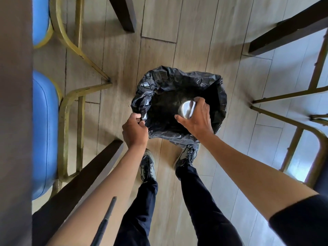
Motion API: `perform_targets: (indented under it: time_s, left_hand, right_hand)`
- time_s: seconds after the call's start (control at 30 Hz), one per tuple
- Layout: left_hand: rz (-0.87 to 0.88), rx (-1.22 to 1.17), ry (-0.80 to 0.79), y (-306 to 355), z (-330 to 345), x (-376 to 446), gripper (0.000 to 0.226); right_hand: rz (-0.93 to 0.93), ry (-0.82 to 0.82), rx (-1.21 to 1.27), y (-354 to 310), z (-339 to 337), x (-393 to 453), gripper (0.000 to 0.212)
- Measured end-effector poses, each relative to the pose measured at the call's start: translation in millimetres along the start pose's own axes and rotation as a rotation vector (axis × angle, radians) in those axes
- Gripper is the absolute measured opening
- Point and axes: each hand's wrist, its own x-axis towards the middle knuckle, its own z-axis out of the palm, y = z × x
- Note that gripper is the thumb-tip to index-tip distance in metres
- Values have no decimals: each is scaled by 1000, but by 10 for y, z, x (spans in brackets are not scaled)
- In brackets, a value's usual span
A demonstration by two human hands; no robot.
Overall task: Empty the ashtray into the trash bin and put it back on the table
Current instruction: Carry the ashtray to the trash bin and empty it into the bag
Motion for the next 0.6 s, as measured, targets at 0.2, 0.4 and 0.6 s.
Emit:
perform_targets:
  time_s: [0.2, 0.4, 0.6]
  left_hand:
    - [-4, 9, 2, 30, -4, -12, 21]
    - [-23, 1, -16, 43, -28, -4, 21]
    - [-32, 11, -22, 62, -40, -19, 22]
  right_hand:
    - [14, 41, 6, 178, 65, -117, 85]
    - [-23, 2, -31, 291, 171, -231, 86]
    - [-87, -40, -114, 305, 194, -235, 89]
